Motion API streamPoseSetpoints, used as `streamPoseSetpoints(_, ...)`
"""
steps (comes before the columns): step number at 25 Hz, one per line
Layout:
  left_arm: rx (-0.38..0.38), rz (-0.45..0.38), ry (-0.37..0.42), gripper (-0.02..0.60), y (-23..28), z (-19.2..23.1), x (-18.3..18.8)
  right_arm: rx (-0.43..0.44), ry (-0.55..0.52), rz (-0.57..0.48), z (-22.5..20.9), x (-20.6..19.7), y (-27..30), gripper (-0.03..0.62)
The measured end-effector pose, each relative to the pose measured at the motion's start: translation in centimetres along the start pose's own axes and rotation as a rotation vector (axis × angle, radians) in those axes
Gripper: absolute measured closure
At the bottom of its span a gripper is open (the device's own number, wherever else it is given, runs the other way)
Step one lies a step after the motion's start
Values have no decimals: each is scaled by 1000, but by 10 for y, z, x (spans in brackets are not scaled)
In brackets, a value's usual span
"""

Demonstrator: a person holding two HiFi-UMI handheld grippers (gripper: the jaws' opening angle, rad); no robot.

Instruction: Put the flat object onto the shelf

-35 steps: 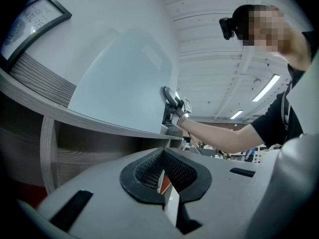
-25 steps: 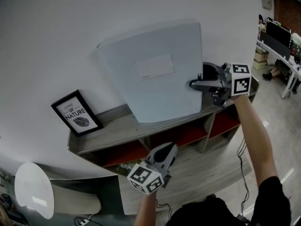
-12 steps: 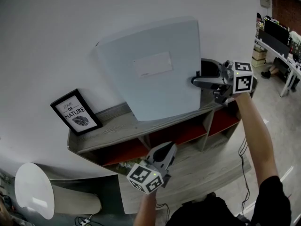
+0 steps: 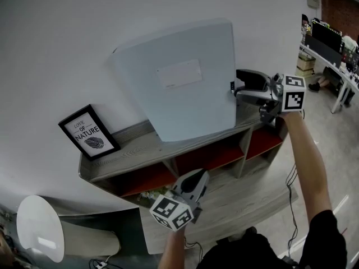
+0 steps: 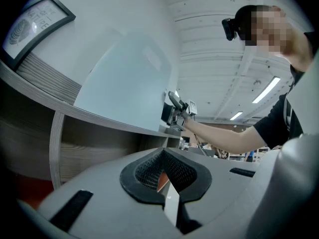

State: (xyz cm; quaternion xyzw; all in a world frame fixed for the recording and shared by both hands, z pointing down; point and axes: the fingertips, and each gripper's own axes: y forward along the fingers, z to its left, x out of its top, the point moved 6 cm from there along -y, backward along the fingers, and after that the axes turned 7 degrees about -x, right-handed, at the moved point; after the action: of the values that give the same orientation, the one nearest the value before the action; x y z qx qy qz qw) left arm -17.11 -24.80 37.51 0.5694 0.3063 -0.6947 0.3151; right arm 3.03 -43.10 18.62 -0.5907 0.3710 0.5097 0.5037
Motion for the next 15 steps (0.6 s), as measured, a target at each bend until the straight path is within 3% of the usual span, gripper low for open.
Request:
streamPoseSetpoints(6, -8, -1, 1, 569, -4, -3, -1, -85, -13, -20, 10, -7, -18, 260)
streamPoseSetpoints(15, -2, -3, 0, 569, -9, -3, -3, -131, 8, -73, 52, -28, -35, 261)
